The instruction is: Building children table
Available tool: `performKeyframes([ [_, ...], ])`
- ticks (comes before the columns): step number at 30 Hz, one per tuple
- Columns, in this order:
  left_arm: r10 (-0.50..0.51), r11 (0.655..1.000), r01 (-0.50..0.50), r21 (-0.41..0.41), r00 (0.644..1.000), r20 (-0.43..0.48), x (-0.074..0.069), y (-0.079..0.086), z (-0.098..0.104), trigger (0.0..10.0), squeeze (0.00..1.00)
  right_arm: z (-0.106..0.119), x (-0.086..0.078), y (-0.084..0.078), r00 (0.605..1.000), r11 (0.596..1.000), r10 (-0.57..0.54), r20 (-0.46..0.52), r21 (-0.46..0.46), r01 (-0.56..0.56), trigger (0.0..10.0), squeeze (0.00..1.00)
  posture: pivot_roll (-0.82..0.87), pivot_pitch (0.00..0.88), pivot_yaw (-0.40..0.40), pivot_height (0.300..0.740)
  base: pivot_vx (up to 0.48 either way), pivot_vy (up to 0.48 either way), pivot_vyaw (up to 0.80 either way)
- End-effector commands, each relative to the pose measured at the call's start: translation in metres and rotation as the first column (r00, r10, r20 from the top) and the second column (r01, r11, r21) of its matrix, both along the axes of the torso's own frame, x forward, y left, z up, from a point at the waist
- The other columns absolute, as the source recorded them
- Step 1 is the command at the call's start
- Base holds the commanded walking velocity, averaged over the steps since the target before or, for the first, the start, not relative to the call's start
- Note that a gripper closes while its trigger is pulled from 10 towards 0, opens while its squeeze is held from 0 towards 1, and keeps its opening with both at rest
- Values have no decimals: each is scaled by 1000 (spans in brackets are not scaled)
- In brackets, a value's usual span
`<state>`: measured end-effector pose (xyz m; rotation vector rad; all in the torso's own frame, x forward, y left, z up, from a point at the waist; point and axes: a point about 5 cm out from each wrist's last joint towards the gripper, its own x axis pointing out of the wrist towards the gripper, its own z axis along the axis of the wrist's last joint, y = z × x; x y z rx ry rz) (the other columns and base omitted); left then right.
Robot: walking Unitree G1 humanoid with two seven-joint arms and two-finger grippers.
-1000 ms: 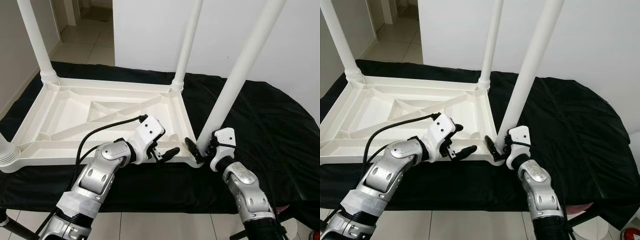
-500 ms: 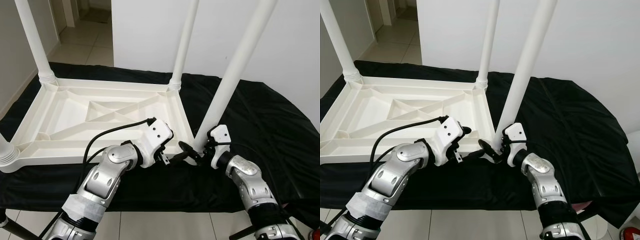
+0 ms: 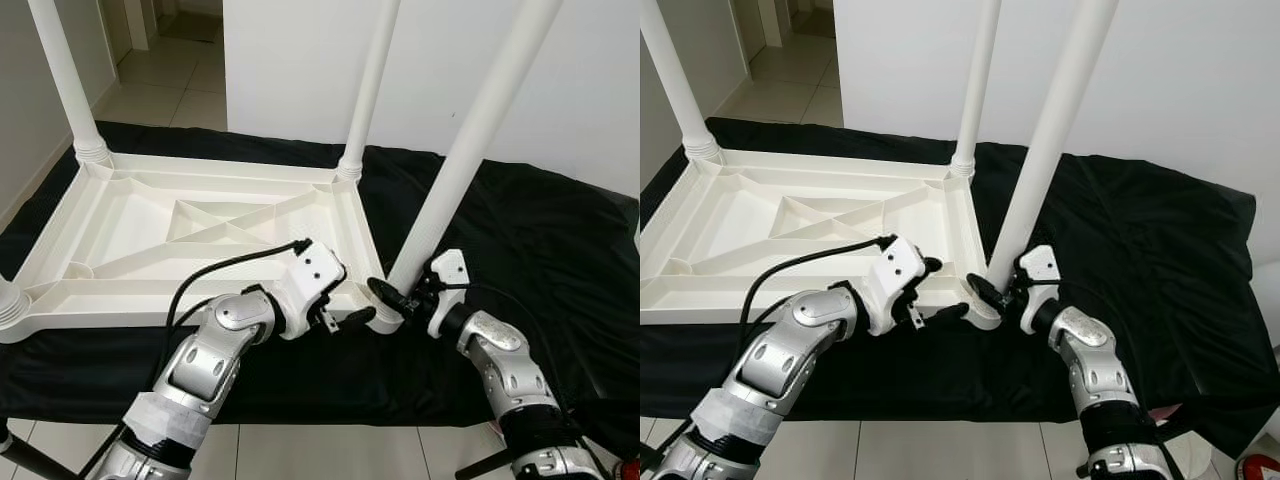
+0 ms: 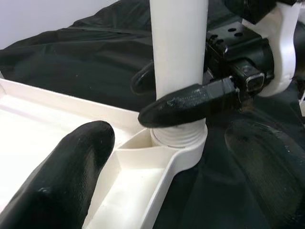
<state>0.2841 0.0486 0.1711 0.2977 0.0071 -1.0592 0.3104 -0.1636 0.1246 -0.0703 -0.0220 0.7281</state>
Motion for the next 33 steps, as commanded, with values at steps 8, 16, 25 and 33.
performKeyframes([
  [8, 37, 999, -37, 20, 999, 12, 0, -2, -2, 10000, 0, -3, -7, 18, 997, 992, -66, -35, 102, 69, 10000, 0, -20, 0, -112, 740, 0, 0, 0],
  [16, 36, 999, -36, 20, 999, 16, 1, -3, -2, 10000, 0, -2, -11, 32, 945, 939, -326, -38, 101, 328, 10000, 0, -33, 0, -112, 740, 0, 0, 0],
  [25, 34, 999, -34, 14, 999, 22, 4, -5, 1, 10000, 0, -3, -15, 34, 799, 796, -595, -91, 67, 601, 10000, 0, -40, 0, -111, 740, 0, 0, 0],
  [33, 35, 999, -36, 18, 999, 25, 4, -2, 1, 10000, 0, 4, -20, 42, 724, 721, -688, -50, 66, 690, 10000, 0, -35, 0, -105, 740, 0, 0, 0],
])
